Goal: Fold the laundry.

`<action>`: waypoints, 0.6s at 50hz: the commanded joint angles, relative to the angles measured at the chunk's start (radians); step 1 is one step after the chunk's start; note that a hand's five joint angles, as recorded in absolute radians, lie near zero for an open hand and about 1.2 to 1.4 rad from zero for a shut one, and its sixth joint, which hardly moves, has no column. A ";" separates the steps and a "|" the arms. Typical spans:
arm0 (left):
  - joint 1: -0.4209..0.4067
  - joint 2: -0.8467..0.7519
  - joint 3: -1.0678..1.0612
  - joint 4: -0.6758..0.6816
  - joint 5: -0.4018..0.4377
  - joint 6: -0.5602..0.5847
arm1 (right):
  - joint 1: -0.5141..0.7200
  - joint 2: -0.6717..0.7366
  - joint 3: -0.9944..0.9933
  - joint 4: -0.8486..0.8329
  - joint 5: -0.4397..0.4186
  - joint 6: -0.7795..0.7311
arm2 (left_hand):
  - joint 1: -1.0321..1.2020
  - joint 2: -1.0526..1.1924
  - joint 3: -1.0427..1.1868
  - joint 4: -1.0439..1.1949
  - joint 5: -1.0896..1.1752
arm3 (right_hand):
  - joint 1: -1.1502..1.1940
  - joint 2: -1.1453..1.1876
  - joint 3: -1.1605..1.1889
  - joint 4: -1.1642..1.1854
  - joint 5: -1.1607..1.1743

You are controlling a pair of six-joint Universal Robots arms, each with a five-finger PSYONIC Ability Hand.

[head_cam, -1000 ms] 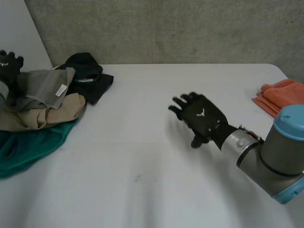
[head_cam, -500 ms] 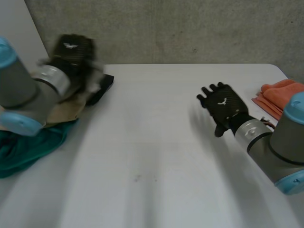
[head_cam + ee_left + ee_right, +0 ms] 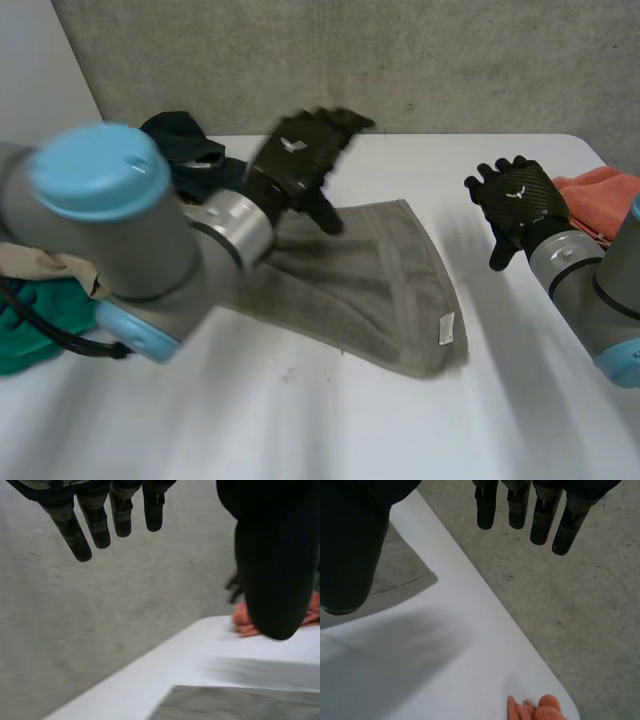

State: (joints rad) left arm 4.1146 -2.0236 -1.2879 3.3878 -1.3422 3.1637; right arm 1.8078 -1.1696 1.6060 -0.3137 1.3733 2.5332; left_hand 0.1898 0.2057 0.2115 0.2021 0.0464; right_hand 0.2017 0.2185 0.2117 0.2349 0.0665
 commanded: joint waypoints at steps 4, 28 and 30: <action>0.222 0.111 -0.169 -0.060 -0.003 0.201 | 0.016 -0.039 -0.046 0.370 -0.068 0.001 | 0.030 0.014 0.008 0.017 -0.002 | -0.027 -0.044 -0.037 -0.060 -0.066; 0.592 -0.207 -0.088 -0.105 0.027 0.774 | 0.131 0.047 0.155 0.188 -0.083 0.095 | 0.162 0.146 0.140 0.149 0.130 | -0.027 -0.044 -0.037 -0.060 -0.066; 0.589 -0.213 -0.088 -0.104 0.052 0.768 | 0.131 0.054 0.155 0.173 -0.068 0.095 | 0.206 0.190 0.184 0.193 0.174 | -0.027 -0.044 -0.037 -0.060 -0.066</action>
State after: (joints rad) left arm 4.7064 -2.1895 -1.4020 3.2844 -1.3460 3.9503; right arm 1.9318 -1.1560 1.7594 -0.0930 1.2730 2.6341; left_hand 0.2563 0.2560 0.2534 0.2601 0.0859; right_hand 0.2017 0.2185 0.2117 0.2349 0.0664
